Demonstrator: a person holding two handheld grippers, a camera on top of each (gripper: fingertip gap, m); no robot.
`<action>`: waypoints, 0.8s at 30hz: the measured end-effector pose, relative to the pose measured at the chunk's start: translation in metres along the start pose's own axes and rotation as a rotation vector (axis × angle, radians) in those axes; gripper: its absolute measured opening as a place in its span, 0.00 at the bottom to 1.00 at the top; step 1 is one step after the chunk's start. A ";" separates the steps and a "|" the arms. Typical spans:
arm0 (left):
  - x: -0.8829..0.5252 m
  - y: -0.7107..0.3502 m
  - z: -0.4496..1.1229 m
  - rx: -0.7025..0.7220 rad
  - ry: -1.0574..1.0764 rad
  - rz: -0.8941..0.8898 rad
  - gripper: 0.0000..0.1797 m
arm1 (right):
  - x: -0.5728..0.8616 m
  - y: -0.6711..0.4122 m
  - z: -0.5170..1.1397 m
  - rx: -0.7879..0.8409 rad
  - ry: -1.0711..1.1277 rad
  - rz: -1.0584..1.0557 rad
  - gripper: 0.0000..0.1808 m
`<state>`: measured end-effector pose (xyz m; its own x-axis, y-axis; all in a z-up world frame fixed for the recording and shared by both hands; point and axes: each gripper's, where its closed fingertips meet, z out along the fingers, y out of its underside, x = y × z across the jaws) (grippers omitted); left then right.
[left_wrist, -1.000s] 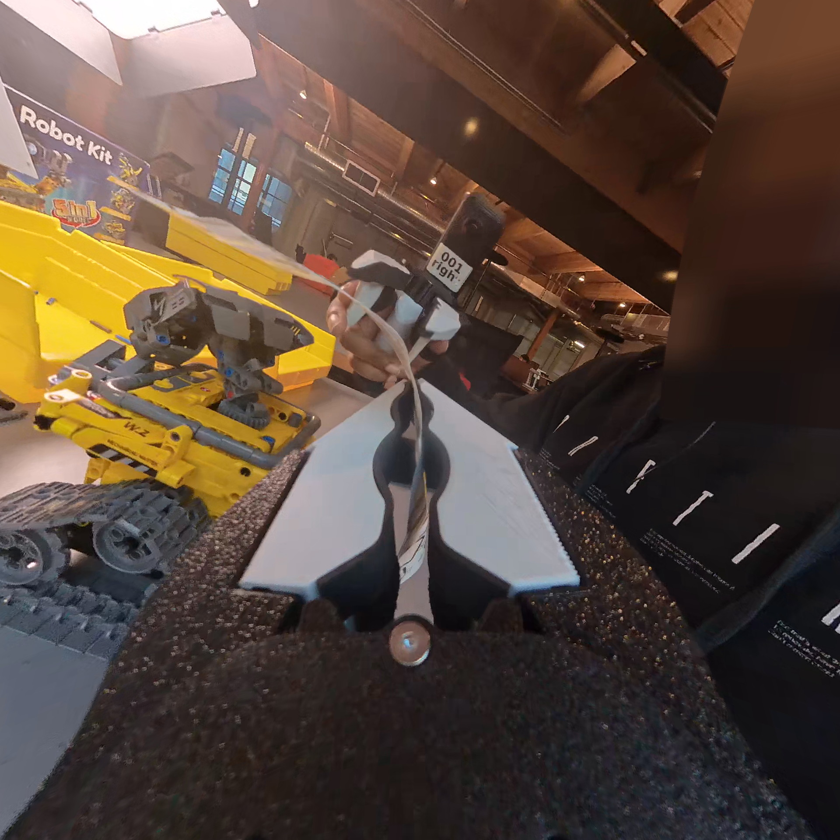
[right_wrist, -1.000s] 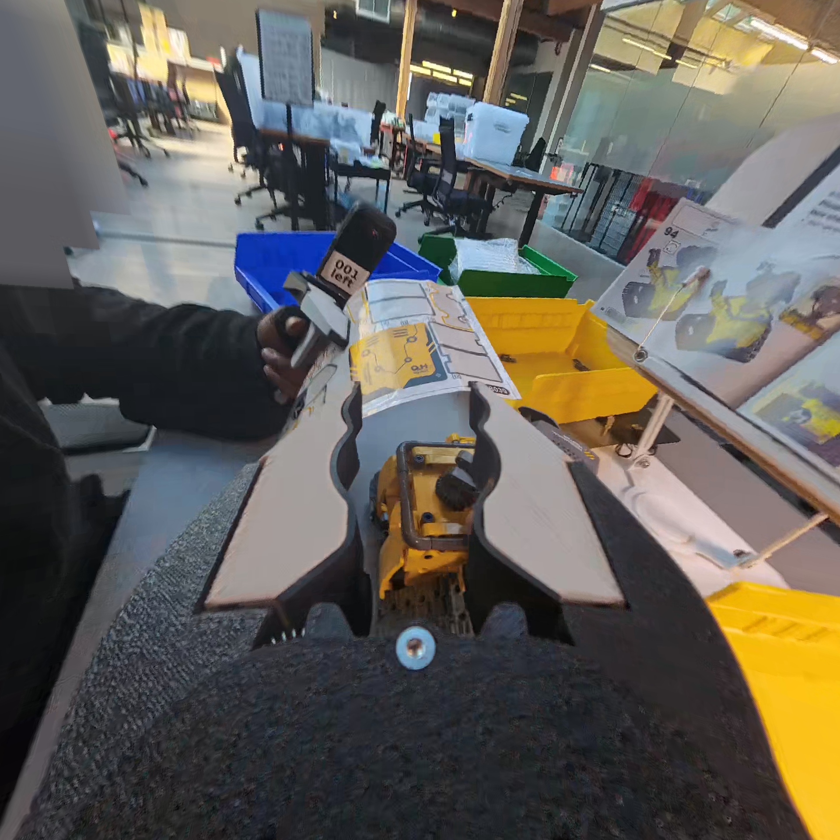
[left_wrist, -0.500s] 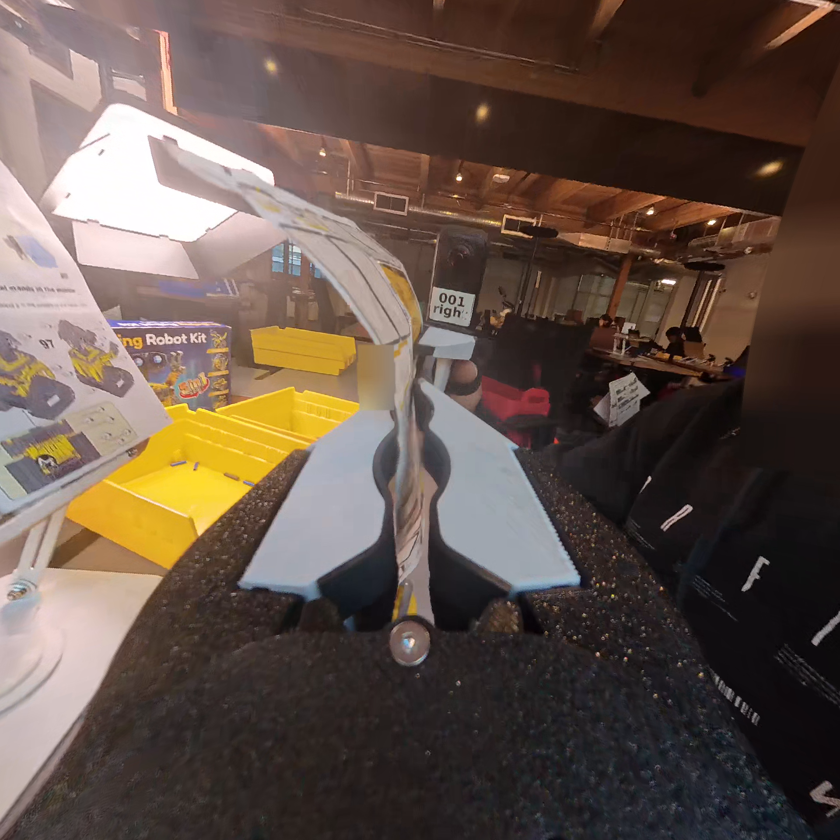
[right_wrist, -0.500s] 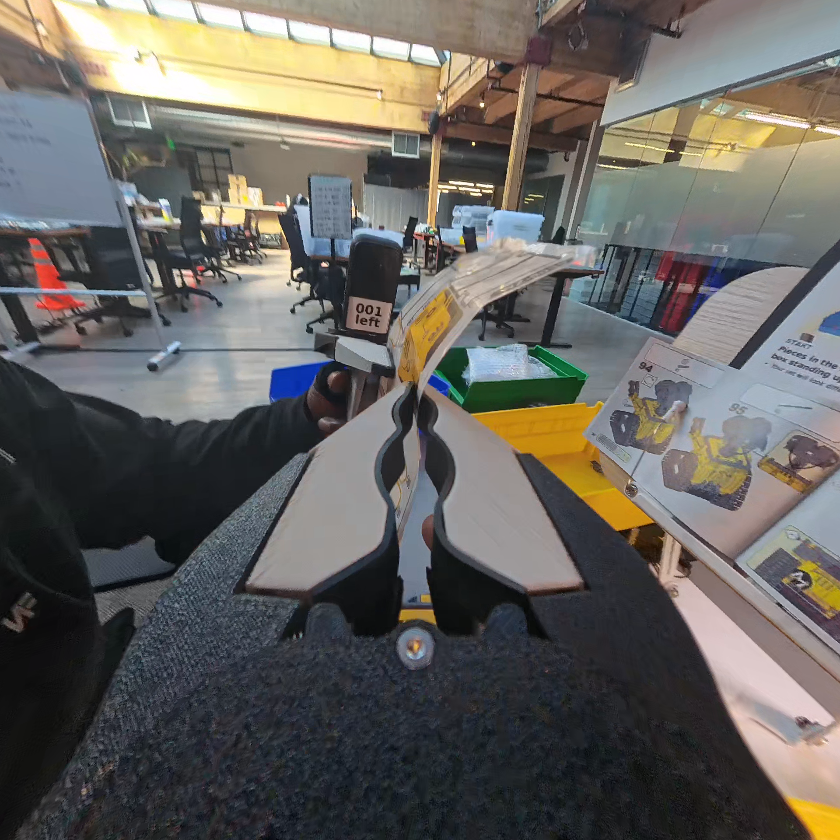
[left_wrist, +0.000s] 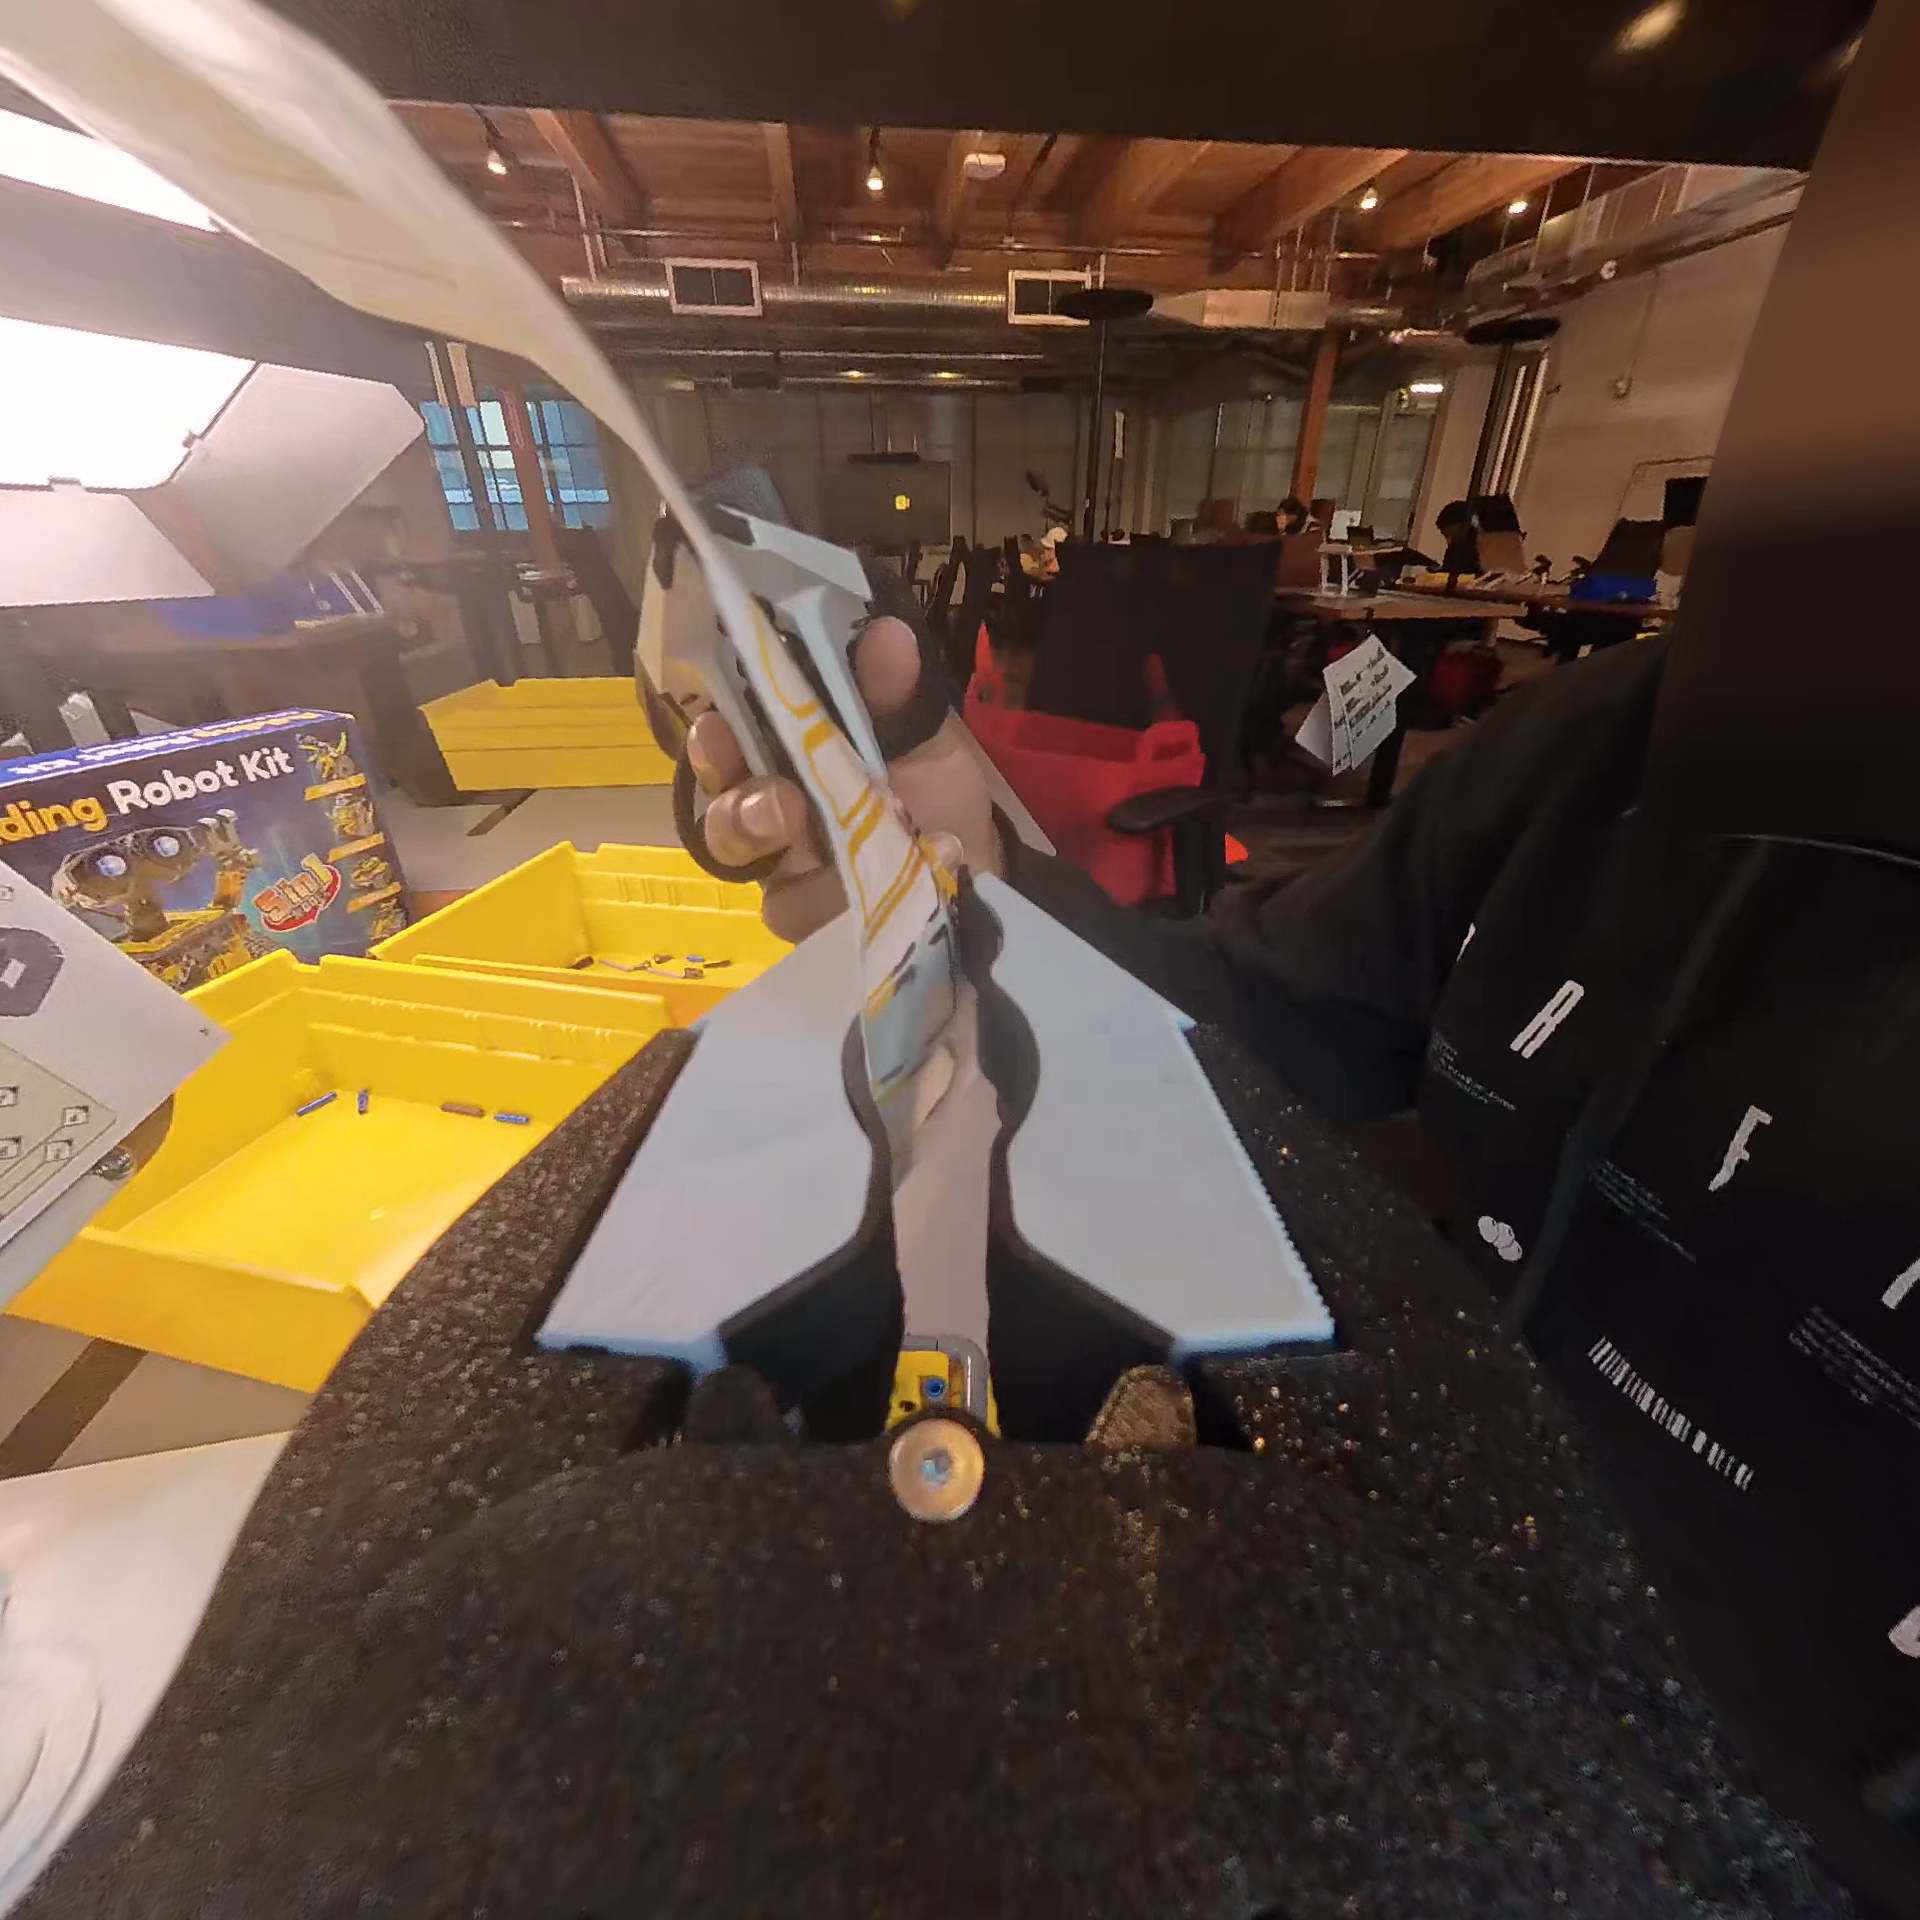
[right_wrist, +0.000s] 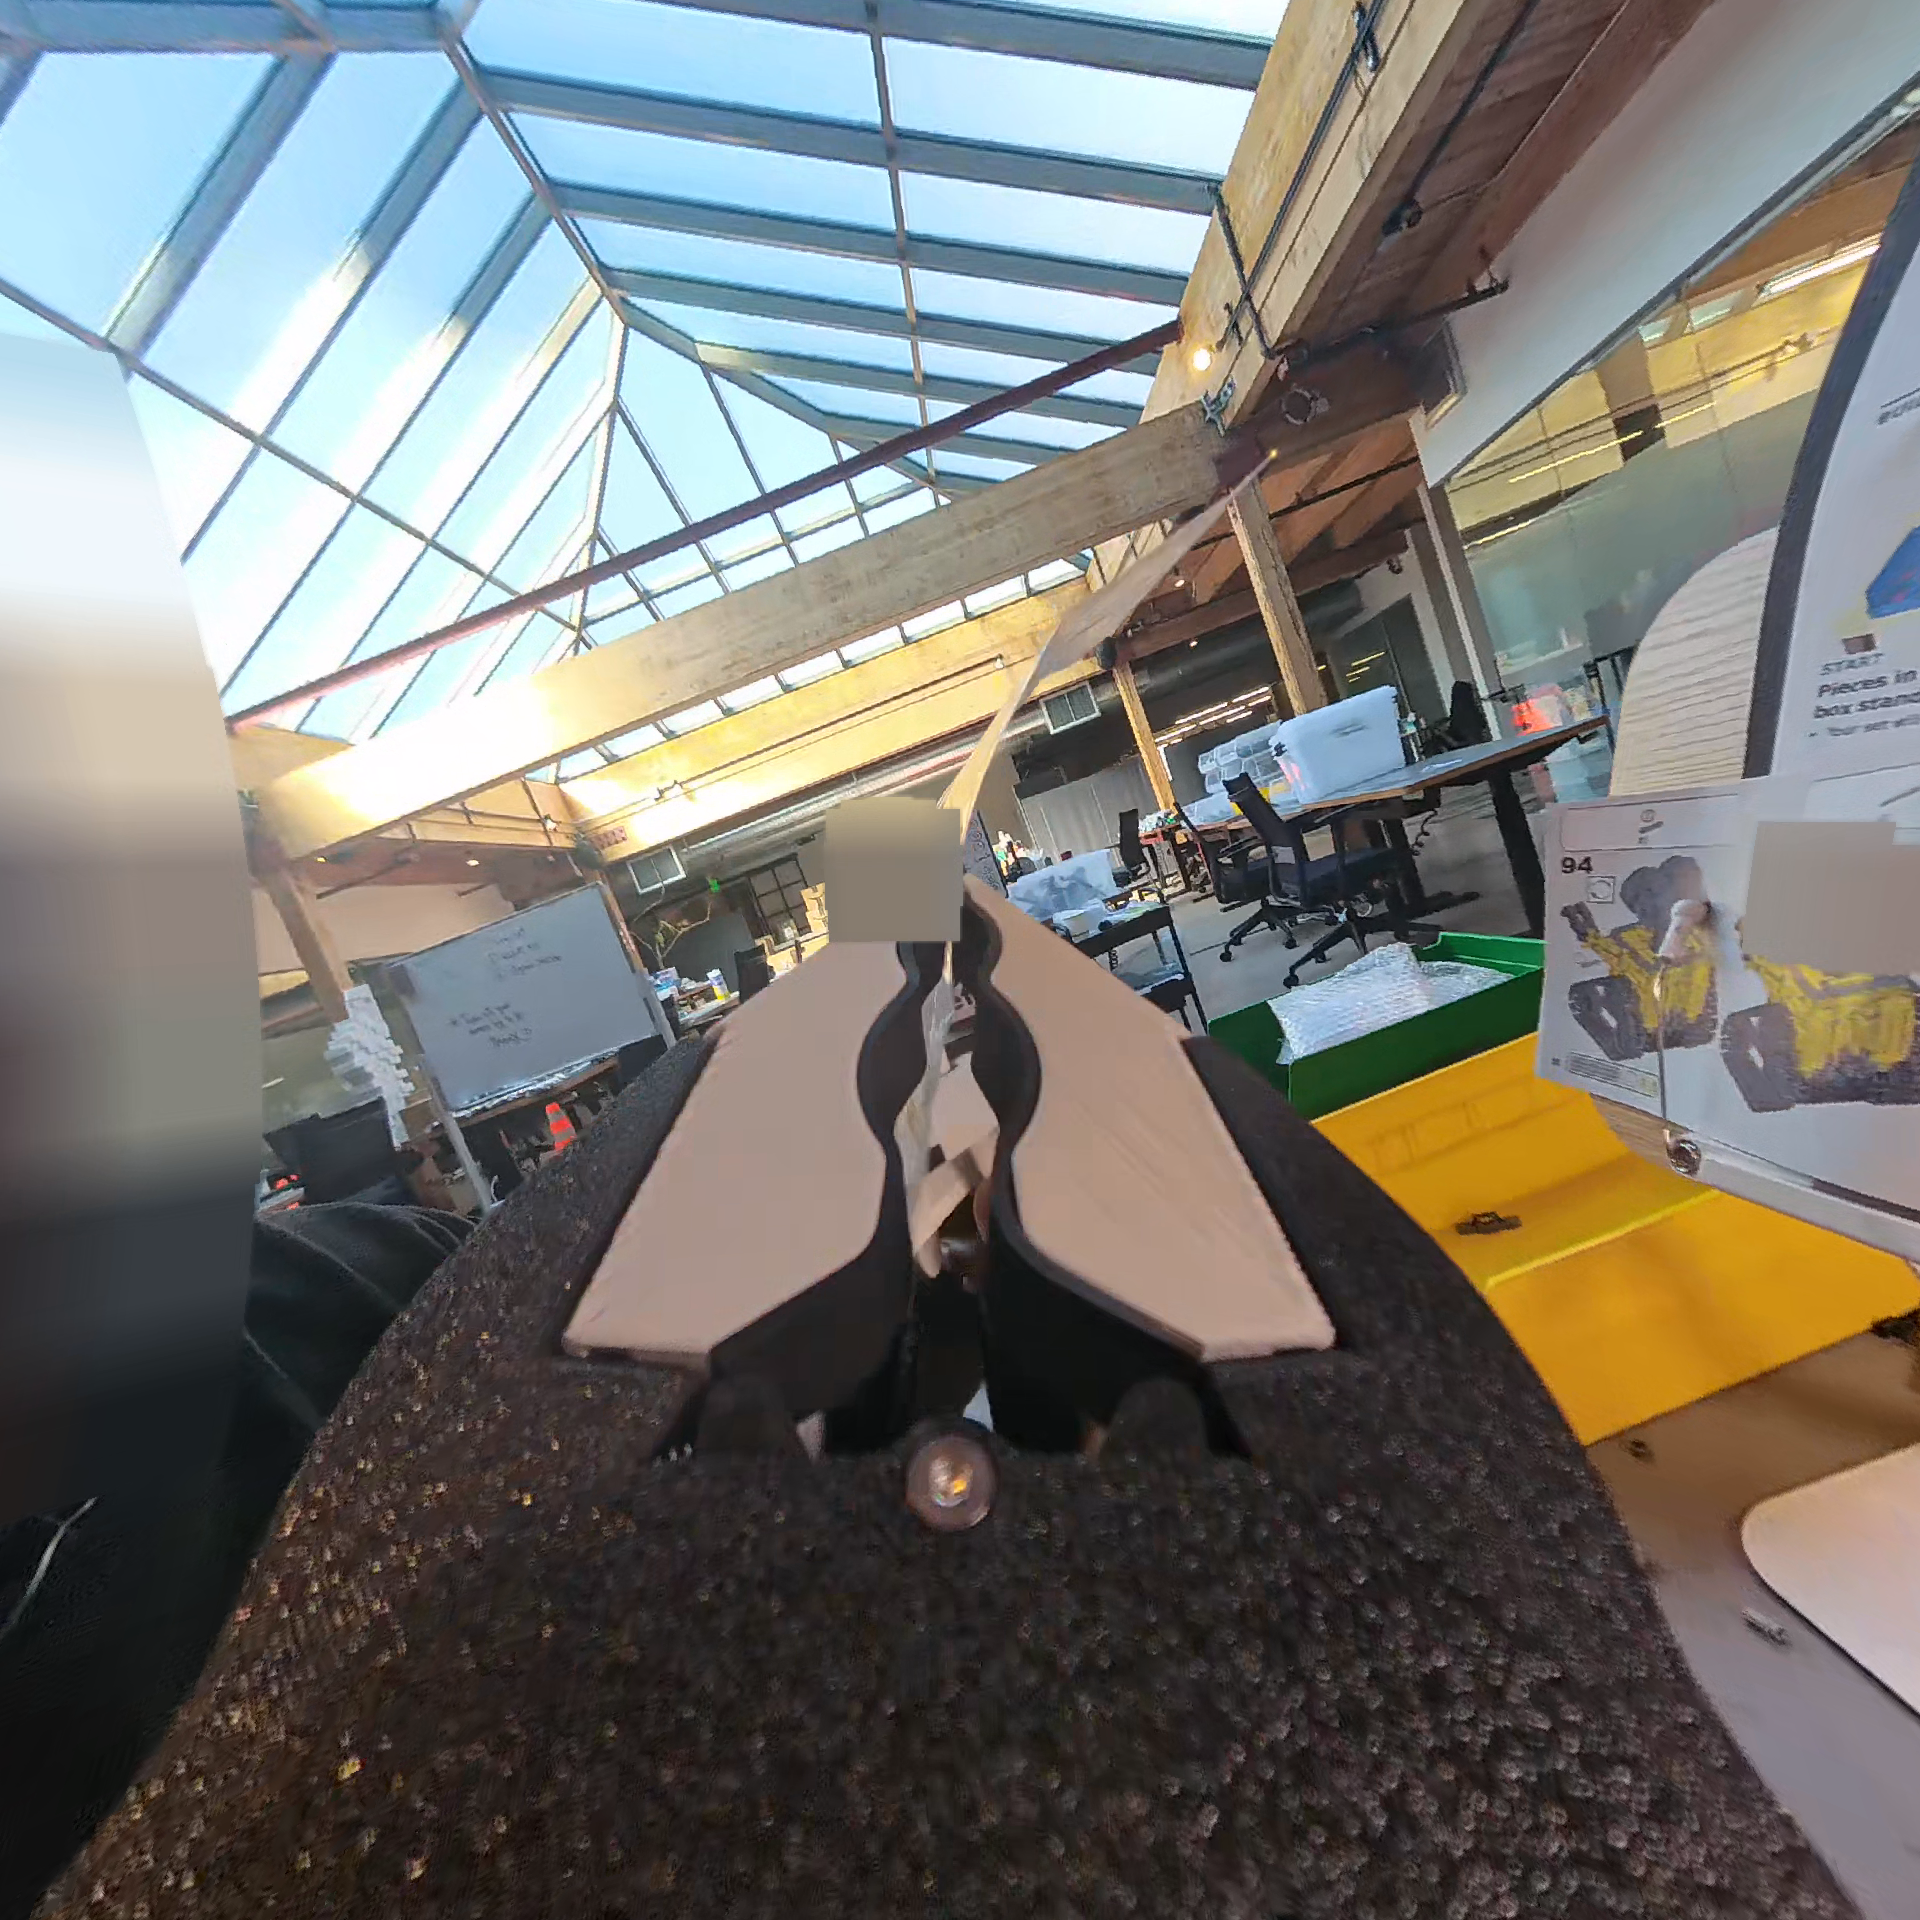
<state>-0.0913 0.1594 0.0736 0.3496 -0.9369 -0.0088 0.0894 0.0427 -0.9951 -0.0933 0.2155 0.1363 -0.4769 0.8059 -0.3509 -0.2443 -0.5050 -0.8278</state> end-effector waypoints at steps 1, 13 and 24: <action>-0.001 0.000 0.000 0.009 -0.008 0.002 0.00 | 0.003 0.000 0.000 0.000 0.008 0.007 0.00; -0.027 -0.006 -0.021 0.065 -0.134 -0.056 0.00 | 0.035 -0.009 -0.017 -0.071 0.339 -0.394 0.10; -0.037 -0.025 -0.039 0.178 -0.160 -0.142 0.00 | 0.026 0.038 0.000 -0.351 0.341 -0.651 0.21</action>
<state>-0.1430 0.1791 0.0945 0.4635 -0.8716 0.1597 0.3054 -0.0121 -0.9522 -0.1151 0.2168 0.0959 -0.0335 0.9828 0.1814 -0.0779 0.1784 -0.9809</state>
